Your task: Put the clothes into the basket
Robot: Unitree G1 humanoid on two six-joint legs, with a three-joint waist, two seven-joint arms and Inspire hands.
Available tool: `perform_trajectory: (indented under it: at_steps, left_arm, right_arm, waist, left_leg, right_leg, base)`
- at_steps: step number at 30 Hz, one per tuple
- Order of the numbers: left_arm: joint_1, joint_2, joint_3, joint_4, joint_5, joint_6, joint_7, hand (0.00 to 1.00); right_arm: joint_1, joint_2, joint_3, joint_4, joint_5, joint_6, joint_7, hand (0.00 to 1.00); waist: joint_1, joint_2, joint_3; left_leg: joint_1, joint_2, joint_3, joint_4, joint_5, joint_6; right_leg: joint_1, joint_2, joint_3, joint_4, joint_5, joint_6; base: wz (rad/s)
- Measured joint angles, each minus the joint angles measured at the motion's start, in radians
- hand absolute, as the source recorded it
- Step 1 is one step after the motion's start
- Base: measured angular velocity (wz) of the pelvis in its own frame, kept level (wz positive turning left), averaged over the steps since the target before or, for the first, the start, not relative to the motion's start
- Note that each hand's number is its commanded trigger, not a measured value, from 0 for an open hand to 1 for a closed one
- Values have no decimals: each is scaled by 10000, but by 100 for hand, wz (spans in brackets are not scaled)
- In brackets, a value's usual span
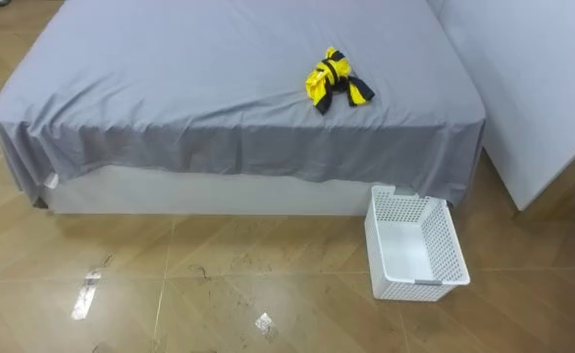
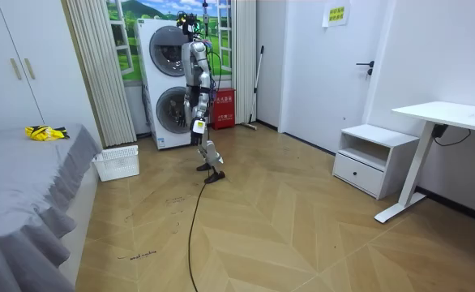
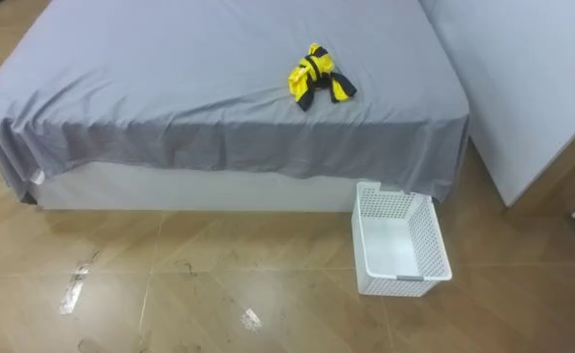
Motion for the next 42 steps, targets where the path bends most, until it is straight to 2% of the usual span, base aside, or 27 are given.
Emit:
perform_trajectory:
  at_steps: [9, 10, 13, 20, 21, 23, 25, 27, 28, 29, 30, 31, 32, 33, 34, 35, 36, 37, 38, 39, 40, 41, 42]
  left_arm:
    - [175, 26, 5, -58, 2, 91, 65, 0]
    - [176, 26, 5, -59, -5, 170, 83, 0]
    - [175, 26, -36, -31, -113, 231, 121, 0]
    - [198, 5, 218, -70, -134, 374, 48, 0]
    - [193, 9, 368, -73, -138, 374, 25, 0]
    - [188, 53, 490, -73, -393, 378, -28, 0]
    - [207, 70, 699, -70, -822, 378, -142, 0]
    - [190, 70, 791, -119, -1144, 377, -198, 0]
    - [162, 67, 796, -140, -1297, 374, -210, 0]
    - [146, 63, 814, -143, -1393, 365, -212, 0]
    - [188, 53, 885, -224, -1795, 254, -216, 0]
    - [217, 8, 867, -283, -2217, 135, -232, 0]
    - [174, -9, 818, -347, -2441, 105, -236, 0]
    - [228, -47, 739, -618, -2760, 49, -241, 0]
    - [330, -90, 825, -723, -2882, -91, -244, 0]
    - [426, -98, 908, -797, -2878, -155, -243, 0]
    - [609, -100, 1082, -874, -2865, -262, -237, 0]
    - [685, -96, 1172, -870, -2878, -271, -230, 0]
    - [743, -87, 1191, -865, -2877, -283, -240, 0]
    - [737, -75, 1215, -873, -2849, -311, -300, 0]
    - [688, -45, 1192, -883, -2850, -343, -385, 0]
    - [673, -35, 1156, -863, -2848, -350, -409, 0]
    - [729, 21, 1092, -784, -2845, -353, -411, 0]
  right_arm:
    - [-37, 3, -1, 187, 124, 158, 23, 0]
    - [-72, 3, 0, 187, 206, 250, 24, 0]
    - [-38, 3, 188, 210, 486, 318, 18, 0]
    - [20, 26, 152, 191, 424, 322, 109, 0]
    - [15, 42, 169, 174, 421, 325, 193, 0]
    - [6, 48, 187, 174, 427, 324, 338, 0]
    - [8, 90, 196, 191, 384, 322, 337, 0]
    - [45, 83, 192, 190, 430, 315, 342, 0]
    - [73, 80, 189, 215, 541, 312, 338, 0]
    - [69, 92, 179, 199, 609, 309, 333, 0]
    - [38, 103, 146, 150, 687, 308, 291, 0]
    - [39, 76, 93, 122, 834, 315, 218, 0]
    - [41, 44, 84, 120, 886, 326, 180, 0]
    - [57, -27, 90, 107, 903, 360, 119, 0]
    - [88, -65, 43, 102, 813, 474, 92, 0]
    - [88, -71, 14, 99, 738, 547, 99, 0]
    - [102, -66, -5, 66, 642, 657, 109, 0]
    - [140, -60, -32, 20, 638, 700, 107, 0]
    - [197, -66, -84, -35, 604, 726, 106, 0]
    - [283, -76, -330, -121, 384, 748, 106, 0]
    - [306, -96, -462, -175, 341, 734, 100, 0]
    - [250, -98, -505, -174, 332, 740, 96, 0]
    - [255, -16, -541, -198, 375, 696, 98, 0]
  waist:
    - [-39, 63, -22]
    - [-39, 66, -61]
    - [-42, 74, -113]
    - [-48, 118, -117]
    - [-24, 108, -142]
    - [8, 67, -138]
    - [125, 15, -127]
    - [199, 23, -122]
    - [159, -9, -74]
    - [107, 8, -11]
    - [-4, 20, 23]
    - [-43, -7, 24]
    - [-35, -21, 19]
    - [-28, -50, -8]
    - [181, 13, -6]
    - [271, -18, -26]
    - [294, -56, -92]
    - [234, -151, -122]
    - [225, -215, -154]
    - [231, -370, -252]
    - [217, -371, -310]
    - [221, -356, -266]
    - [254, -402, -239]
  left_leg:
    - [118, 3, 42, -53, -1, -1]
    - [118, 2, 48, -102, 2, -5]
    - [129, 2, 61, -89, 2, -5]
    - [61, 76, 94, 56, -34, -45]
    - [-67, 153, 114, 263, -97, -96]
    - [-432, 287, 136, 871, -201, -210]
    - [-932, 484, 169, 1940, -306, -371]
    - [-1328, 574, 214, 2722, -350, -445]
    - [-1769, 748, 258, 3586, -344, -452]
    - [-2103, 864, 256, 4268, -279, -545]
    - [-2785, 933, 133, 5111, -238, -693]
    - [-3236, 694, 54, 4360, -292, -623]
    - [-3501, 616, 29, 3818, -214, -648]
    - [-4052, 458, 73, 2621, 175, -826]
    - [-4425, 447, 108, 1785, 1058, -792]
    - [-4487, 457, 107, 1423, 1419, -778]
    - [-4556, 439, 143, 1086, 2072, -737]
    - [-4617, 264, 384, 1086, 2407, -493]
    - [-4677, 147, 545, 1103, 2496, -361]
    - [-4881, -94, 953, 1329, 2338, -31]
    - [-4935, -373, 1153, 1761, 1866, 312]
    - [-4919, -447, 1161, 1974, 1659, 431]
    - [-4582, -594, 1307, 2284, 1253, 526]
  right_leg:
    - [61, 0, -14, 26, 0, 1]
    - [72, 1, -15, 43, 1, 2]
    - [66, 3, -23, 46, 1, 2]
    - [-18, 57, -41, 53, 1, -2]
    - [-134, 115, -74, 126, 0, -18]
    - [-279, 198, -59, 217, -16, -85]
    - [-319, 305, -60, 239, -83, -261]
    - [-237, 394, -83, 244, -171, -391]
    - [-237, 463, -76, 300, -265, -504]
    - [-216, 449, -54, 355, -330, -567]
    - [-140, 452, -62, 397, -529, -732]
    - [-208, 331, -55, 591, -765, -731]
    - [-280, 242, -60, 740, -923, -667]
    - [-377, 146, -59, 893, -1147, -539]
    - [-331, 31, -29, 877, -1307, -477]
    - [-282, -70, -18, 855, -1345, -426]
    - [-136, -214, 54, 797, -1459, -326]
    - [-86, -432, 182, 771, -1509, -273]
    - [-95, -581, 227, 768, -1576, -171]
    - [-102, -946, 248, 778, -1691, 16]
    - [-118, -1186, 541, 870, -1791, 159]
    - [-120, -1259, 595, 1014, -1770, 178]
    - [-92, -1466, 654, 1546, -1670, 239]
  base:
    - [-1]
    - [0]
    - [0]
    - [0]
    - [-5]
    - [-10]
    - [-18]
    - [-10]
    - [9]
    - [30]
    - [34]
    - [30]
    - [19]
    - [-9]
    - [-29]
    - [-50]
    - [-29]
    - [-10]
    - [16]
    - [21]
    - [16]
    - [0]
    - [-20]
